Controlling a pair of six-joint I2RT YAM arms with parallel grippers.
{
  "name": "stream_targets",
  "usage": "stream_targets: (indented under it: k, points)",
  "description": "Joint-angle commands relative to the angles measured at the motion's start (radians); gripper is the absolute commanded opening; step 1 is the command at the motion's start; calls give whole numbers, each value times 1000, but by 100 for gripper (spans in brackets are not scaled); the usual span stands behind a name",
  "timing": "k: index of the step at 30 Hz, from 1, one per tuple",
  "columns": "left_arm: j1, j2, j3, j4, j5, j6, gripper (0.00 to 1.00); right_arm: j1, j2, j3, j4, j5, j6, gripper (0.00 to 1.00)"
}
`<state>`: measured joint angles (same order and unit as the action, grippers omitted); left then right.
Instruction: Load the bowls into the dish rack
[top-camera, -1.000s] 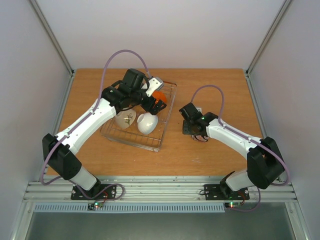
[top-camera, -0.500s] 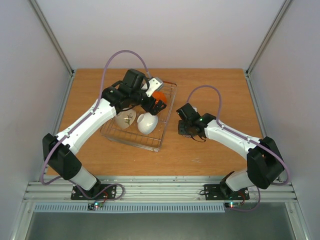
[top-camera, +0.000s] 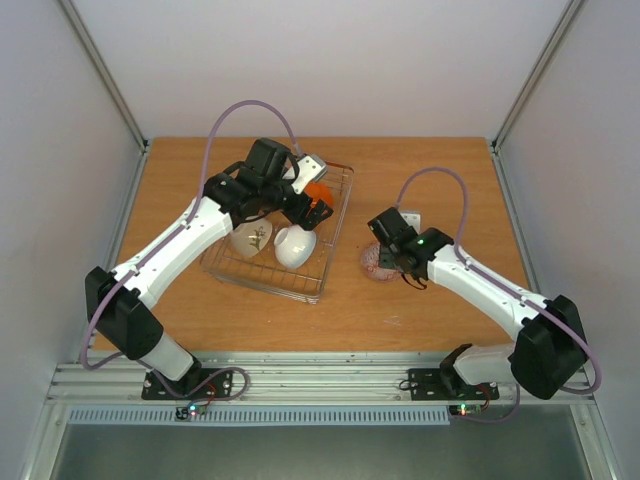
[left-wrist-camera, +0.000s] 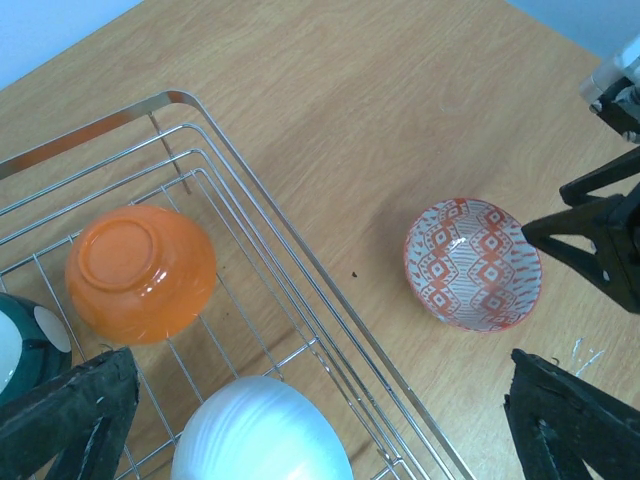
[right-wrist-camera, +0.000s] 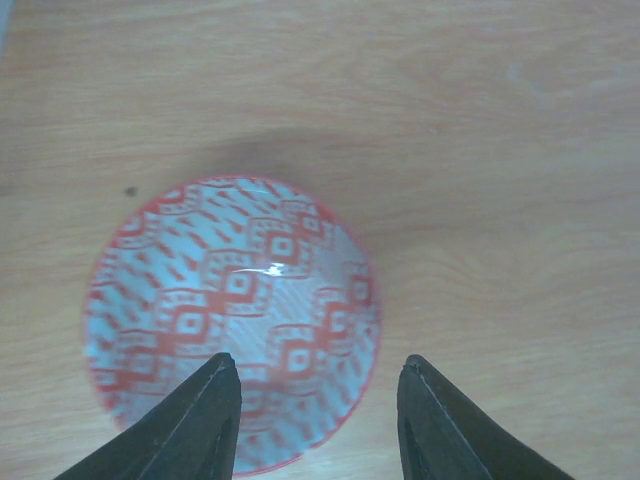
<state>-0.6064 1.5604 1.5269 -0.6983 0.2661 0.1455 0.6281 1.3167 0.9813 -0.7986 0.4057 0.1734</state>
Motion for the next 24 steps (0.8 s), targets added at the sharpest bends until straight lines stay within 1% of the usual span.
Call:
stream_targets:
  k: [1, 6, 13, 17, 24]
  points:
    - [-1, 19, -9, 43, 20, -6, 99, -56, -7, -60, -30, 22, 32, 44]
    - [-1, 10, -10, 39, 19, -7, 99, -94, 36, -114, 49, -61, 26, 43]
    - [0, 5, -15, 42, 21, -5, 99, -114, 82, -158, 131, -122, 18, 42]
    - [-1, 6, -15, 42, 21, -3, 99, -117, 89, -159, 130, -106, 23, 41]
    - [0, 21, -19, 44, 34, -7, 99, -116, 22, -164, 91, -34, 42, 42]
